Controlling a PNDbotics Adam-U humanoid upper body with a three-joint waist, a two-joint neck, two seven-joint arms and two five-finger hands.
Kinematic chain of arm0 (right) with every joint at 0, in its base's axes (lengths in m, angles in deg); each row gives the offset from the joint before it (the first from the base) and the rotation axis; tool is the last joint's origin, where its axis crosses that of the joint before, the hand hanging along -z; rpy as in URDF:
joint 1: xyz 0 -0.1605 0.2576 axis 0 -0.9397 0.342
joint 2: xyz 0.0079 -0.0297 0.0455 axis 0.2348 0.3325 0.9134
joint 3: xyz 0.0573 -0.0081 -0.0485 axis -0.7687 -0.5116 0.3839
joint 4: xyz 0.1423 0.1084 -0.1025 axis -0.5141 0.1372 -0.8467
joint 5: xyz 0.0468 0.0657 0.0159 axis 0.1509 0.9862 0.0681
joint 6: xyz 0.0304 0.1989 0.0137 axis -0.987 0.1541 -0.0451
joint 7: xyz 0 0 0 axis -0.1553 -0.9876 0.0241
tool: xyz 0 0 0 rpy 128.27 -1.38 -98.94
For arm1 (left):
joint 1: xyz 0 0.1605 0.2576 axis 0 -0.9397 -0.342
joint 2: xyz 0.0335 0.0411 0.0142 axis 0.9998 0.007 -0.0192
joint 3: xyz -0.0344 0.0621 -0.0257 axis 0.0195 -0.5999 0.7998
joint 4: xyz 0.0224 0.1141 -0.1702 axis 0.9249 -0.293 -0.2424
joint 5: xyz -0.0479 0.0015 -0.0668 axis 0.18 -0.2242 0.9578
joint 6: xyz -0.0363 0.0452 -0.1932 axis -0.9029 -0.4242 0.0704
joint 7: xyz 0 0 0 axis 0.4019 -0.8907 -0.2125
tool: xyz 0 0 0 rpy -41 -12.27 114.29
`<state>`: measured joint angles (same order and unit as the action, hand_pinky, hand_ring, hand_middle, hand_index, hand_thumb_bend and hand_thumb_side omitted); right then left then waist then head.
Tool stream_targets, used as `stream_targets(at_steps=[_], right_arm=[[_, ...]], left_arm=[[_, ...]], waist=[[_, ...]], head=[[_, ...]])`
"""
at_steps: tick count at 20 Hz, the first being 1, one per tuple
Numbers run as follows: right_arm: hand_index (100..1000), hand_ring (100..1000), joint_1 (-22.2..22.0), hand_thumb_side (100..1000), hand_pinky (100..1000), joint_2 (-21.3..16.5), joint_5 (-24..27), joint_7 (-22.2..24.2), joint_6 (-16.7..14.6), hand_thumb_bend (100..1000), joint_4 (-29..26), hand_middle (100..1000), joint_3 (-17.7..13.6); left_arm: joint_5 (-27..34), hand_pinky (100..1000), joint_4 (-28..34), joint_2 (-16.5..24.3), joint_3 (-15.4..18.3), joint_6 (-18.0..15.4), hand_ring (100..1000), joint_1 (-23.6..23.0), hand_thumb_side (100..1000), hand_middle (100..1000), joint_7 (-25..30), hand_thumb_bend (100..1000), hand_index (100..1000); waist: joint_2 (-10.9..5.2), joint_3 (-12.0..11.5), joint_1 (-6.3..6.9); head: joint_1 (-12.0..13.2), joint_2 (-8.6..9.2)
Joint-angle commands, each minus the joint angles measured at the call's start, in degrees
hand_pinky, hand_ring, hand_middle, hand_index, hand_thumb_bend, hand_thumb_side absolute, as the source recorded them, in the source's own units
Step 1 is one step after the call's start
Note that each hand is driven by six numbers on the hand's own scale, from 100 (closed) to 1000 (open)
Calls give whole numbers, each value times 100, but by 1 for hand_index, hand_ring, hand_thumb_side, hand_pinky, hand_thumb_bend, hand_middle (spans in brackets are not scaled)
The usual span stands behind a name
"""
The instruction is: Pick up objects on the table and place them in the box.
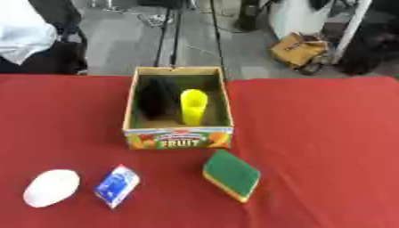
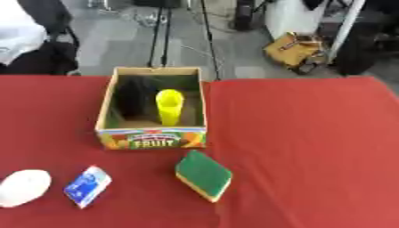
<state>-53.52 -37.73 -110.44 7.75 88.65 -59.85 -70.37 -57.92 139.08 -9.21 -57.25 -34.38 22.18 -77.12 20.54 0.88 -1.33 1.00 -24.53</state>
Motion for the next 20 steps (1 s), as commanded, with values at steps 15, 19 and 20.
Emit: stream_targets(at_steps=[15, 19, 20], right_arm=[[972, 868, 106, 1000, 889, -896, 84, 1535, 1136, 100, -121, 914, 197], [959, 861, 208, 963, 894, -1486, 206, 2806, 1866, 100, -121, 906, 568], [959, 861, 235, 963, 894, -1647, 227, 3175, 2050, 100, -121, 906, 687]], left_arm=[[-88, 1000, 81, 226, 67, 58, 1000, -67, 1000, 995, 150, 100, 1000], [-112, 1000, 81, 285, 33, 97, 1000, -121, 1000, 994, 198, 100, 1000], [-117, 1000, 81, 298, 20, 108, 1000, -135, 1000, 994, 219, 100, 1000]], waist=[[-159, 4, -111], [-209, 12, -199], [-219, 16, -219]], head=[[-6, -145], [-20, -142], [-27, -146]])
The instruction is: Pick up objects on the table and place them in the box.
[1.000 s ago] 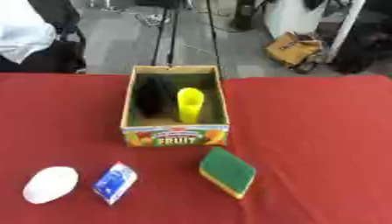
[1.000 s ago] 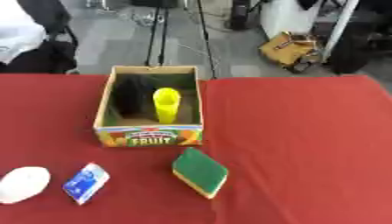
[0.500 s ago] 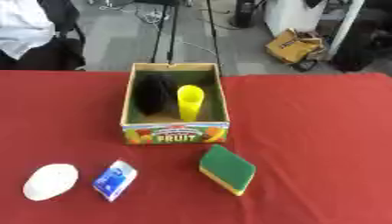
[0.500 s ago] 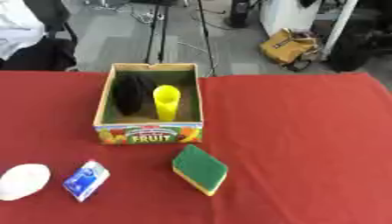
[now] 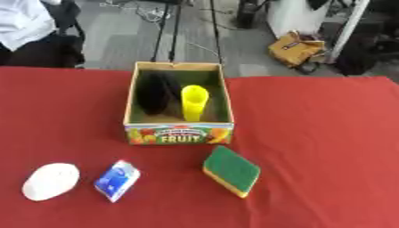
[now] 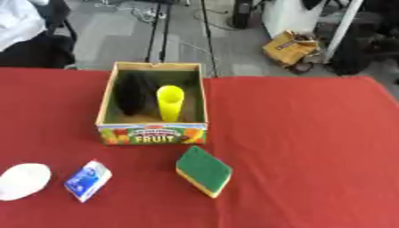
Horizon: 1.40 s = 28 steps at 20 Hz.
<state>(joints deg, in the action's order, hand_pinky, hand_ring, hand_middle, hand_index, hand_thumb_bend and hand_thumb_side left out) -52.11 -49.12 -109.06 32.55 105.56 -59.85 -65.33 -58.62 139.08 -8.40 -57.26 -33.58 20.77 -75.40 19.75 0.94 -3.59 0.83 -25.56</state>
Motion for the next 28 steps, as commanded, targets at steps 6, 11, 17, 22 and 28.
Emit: stream_targets(at_steps=[6, 11, 17, 22, 28], right_arm=[[957, 883, 305, 999, 909, -1390, 457, 2265, 883, 100, -121, 911, 905], [946, 918, 542, 1000, 922, -2299, 1038, 3419, 1138, 100, -121, 921, 1402], [947, 923, 904, 1000, 915, -3065, 1786, 4445, 1423, 100, -121, 910, 1972], [948, 935, 1264, 1000, 914, -3279, 2114, 4772, 1643, 100, -121, 911, 2436], [945, 948, 2057, 1000, 913, -3183, 2188, 5584, 2049, 100, -121, 912, 3258]], left_arm=[[-48, 1000, 81, 319, -69, 56, 1000, -67, 1000, 993, 162, 100, 1000], [-88, 1000, 81, 448, -144, 56, 1000, -207, 1000, 993, 257, 100, 1000], [-112, 1000, 81, 504, -200, 67, 1000, -200, 1000, 992, 306, 100, 1000], [-95, 1000, 81, 524, -228, 68, 1000, -199, 1000, 991, 331, 100, 1000], [-47, 1000, 81, 544, -267, 79, 1000, -199, 1000, 991, 400, 100, 1000]], waist=[[-183, 1, -64], [-217, 19, -129], [-259, 32, -190], [-294, 16, -226], [-353, 6, -289]], head=[[-48, -1], [-73, -24], [-118, -71], [-154, -60], [-172, -58]])
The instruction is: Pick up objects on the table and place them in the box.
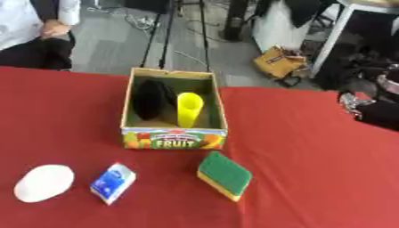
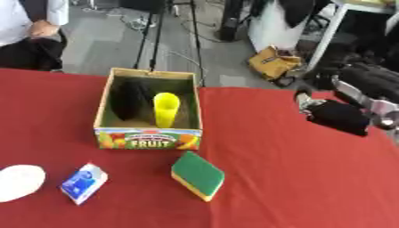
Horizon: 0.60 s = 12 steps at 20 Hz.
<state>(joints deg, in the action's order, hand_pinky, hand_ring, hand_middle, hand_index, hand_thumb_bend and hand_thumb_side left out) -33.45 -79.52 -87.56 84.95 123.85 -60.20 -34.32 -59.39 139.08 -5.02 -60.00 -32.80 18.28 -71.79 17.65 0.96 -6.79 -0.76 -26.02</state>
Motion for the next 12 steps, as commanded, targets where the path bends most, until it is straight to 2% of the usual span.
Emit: stream_targets(at_steps=[1, 6, 12], right_arm=[[973, 962, 255, 1000, 914, -113, 16, 424, 268, 170, -84, 918, 202], [994, 968, 991, 1000, 913, 479, 113, 898, 827, 247, 266, 910, 725], [999, 963, 1503, 1000, 908, 1146, 138, 983, 1183, 252, 773, 908, 1132]], left_arm=[[34, 1000, 81, 208, 9, 3, 1000, 46, 1000, 990, 44, 100, 1000], [69, 1000, 81, 192, 2, 22, 1000, 17, 1000, 990, 72, 100, 1000], [83, 1000, 81, 170, 8, 47, 1000, -23, 1000, 988, 83, 100, 1000]], waist=[[-146, 6, 29], [-201, 5, 2], [-232, 32, -12]], head=[[-9, -12], [17, -35], [34, -77]])
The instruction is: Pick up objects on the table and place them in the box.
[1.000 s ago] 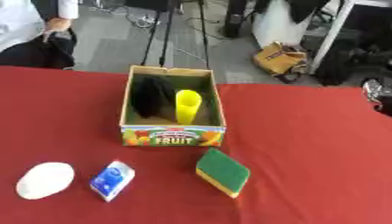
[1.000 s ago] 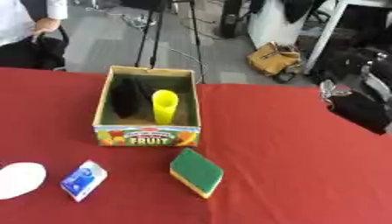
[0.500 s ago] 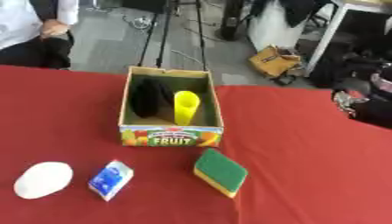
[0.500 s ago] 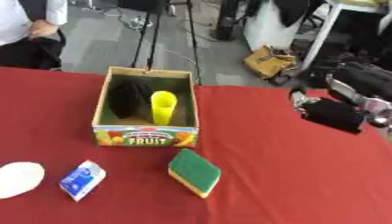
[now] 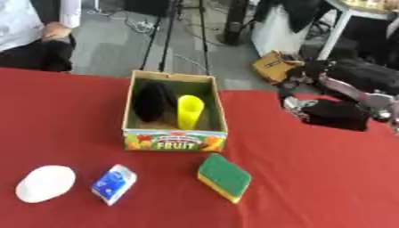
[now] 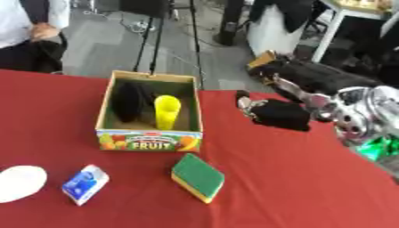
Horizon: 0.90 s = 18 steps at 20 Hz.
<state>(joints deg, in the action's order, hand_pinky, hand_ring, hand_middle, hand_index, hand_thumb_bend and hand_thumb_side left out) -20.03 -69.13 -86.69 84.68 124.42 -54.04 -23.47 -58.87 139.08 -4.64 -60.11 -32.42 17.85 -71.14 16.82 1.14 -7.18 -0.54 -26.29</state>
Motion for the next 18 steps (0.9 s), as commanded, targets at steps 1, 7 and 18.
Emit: stream_targets(at_steps=[1, 7, 18], right_arm=[[999, 963, 213, 1000, 908, 203, 45, 1010, 1157, 247, 229, 910, 91], [985, 957, 345, 1000, 905, 876, -246, 842, 1224, 216, 972, 891, 210], [1000, 993, 29, 1000, 924, 1312, -434, 411, 1225, 274, 1380, 916, 271]], left_arm=[[35, 1000, 81, 128, 18, 16, 1000, 16, 1000, 988, 19, 100, 1000], [56, 1000, 81, 81, 8, 52, 1000, -2, 1000, 987, 39, 100, 1000], [89, 1000, 81, -26, 15, 108, 1000, -12, 1000, 985, 68, 100, 1000]], waist=[[-153, 20, 24], [-168, 46, 1], [-148, 35, -32]], head=[[16, -56], [-1, -79], [-33, -65]])
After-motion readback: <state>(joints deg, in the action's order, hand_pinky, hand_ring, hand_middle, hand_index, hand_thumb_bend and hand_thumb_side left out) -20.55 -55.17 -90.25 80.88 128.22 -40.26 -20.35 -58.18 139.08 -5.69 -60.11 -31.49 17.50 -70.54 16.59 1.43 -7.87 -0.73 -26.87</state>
